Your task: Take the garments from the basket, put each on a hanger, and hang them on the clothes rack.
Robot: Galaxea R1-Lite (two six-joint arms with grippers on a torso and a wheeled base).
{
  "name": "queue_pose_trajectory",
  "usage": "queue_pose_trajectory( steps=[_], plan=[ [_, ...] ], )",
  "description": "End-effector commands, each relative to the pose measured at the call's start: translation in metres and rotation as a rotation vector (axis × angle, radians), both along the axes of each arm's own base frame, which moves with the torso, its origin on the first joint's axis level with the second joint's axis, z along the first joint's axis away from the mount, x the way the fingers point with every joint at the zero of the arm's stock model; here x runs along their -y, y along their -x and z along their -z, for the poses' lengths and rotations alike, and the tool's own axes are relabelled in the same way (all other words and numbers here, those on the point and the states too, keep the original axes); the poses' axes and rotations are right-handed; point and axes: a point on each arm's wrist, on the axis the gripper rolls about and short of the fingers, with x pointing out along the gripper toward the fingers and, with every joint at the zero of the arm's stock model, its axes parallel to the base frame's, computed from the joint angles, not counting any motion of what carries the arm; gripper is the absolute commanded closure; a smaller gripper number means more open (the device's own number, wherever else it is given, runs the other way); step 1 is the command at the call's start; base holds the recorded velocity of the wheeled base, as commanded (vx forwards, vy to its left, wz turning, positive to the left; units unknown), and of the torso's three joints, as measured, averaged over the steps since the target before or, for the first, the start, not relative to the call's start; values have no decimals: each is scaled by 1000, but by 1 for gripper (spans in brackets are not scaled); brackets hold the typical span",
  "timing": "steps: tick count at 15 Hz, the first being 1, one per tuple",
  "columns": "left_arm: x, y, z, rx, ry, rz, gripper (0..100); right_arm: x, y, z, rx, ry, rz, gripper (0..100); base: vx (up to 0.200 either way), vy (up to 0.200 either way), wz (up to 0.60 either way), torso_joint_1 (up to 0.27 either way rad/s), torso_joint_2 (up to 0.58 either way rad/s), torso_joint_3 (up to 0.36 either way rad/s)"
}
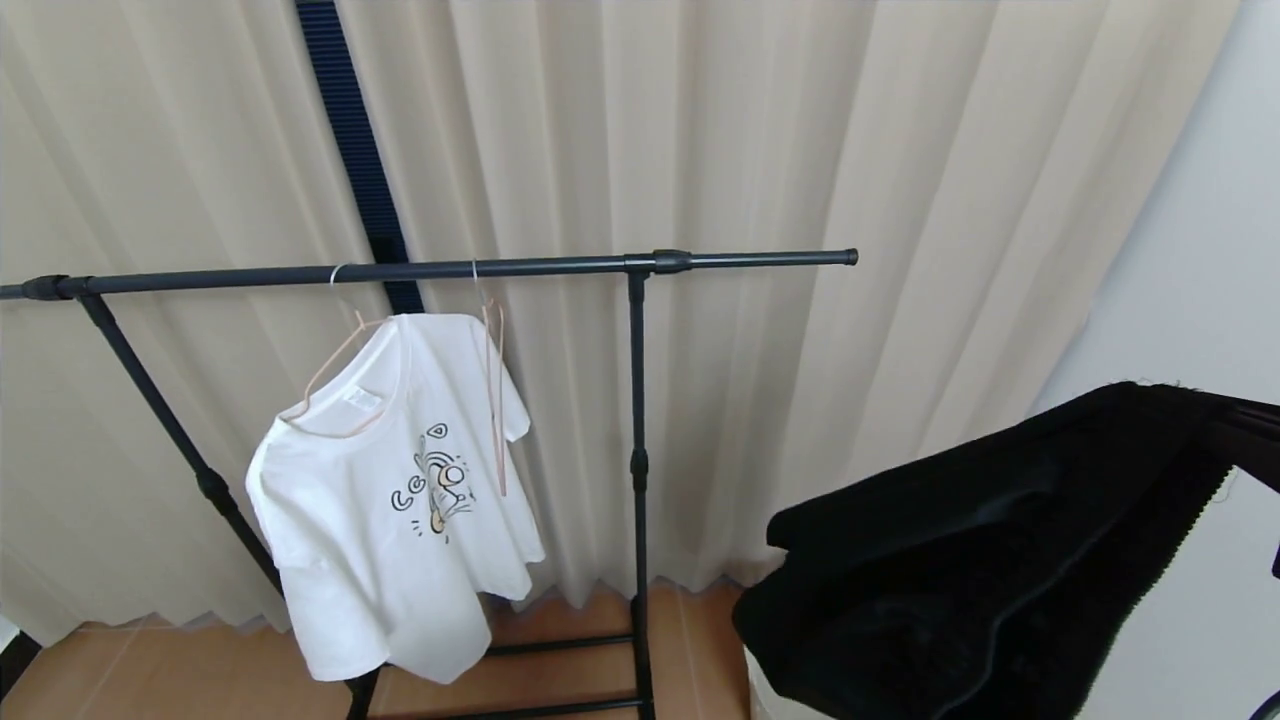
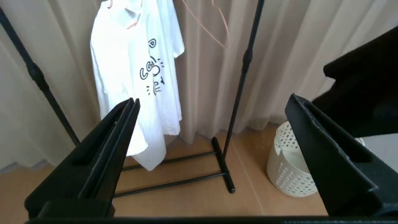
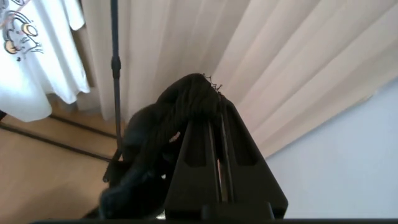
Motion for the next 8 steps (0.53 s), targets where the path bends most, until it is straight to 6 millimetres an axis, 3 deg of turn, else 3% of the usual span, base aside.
queue_pose_trajectory(
  steps=[1,8],
  plan=[
    [0,0,0,-3,1,2,0,0,0,0,-1,1,0,100,0,200,0,-12,-2,7],
    [0,0,0,-2,1,0,0,0,0,3,-8,4,-1,100,0,200,0,11,2,2]
  ],
)
